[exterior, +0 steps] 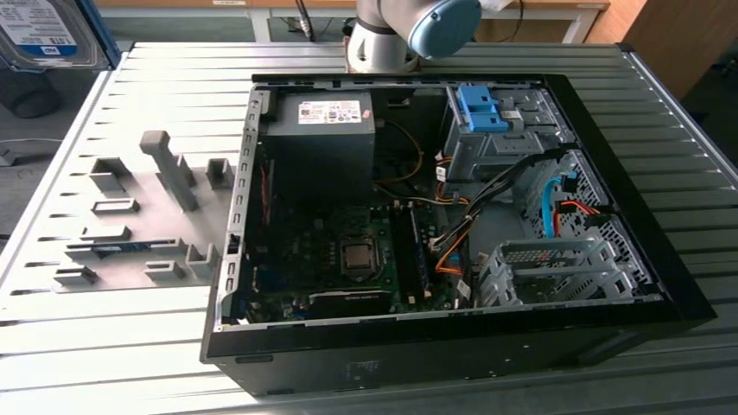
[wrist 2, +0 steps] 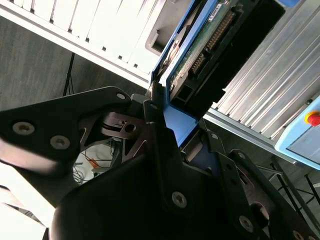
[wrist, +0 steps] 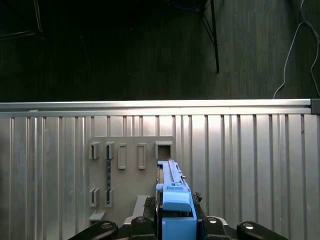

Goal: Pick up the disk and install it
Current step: 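Pick up the disk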

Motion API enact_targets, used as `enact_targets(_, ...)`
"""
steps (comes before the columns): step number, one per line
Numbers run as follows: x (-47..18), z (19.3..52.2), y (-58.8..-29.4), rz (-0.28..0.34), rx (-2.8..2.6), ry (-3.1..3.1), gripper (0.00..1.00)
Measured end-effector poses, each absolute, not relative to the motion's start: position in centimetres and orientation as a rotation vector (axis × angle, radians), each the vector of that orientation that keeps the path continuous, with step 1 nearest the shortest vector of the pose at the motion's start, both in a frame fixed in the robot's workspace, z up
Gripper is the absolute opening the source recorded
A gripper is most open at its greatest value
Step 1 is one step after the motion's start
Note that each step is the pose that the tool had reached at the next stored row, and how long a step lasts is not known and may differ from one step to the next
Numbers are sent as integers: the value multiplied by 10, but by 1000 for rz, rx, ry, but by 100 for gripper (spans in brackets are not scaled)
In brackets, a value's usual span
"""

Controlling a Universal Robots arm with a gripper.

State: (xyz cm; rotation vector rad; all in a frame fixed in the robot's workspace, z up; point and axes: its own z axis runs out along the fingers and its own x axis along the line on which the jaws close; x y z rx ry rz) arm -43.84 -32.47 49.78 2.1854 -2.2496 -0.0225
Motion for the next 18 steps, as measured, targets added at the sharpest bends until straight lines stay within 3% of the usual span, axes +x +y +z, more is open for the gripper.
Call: enact_targets(18, -430, 498, -331, -23, 2185, -2249, 37)
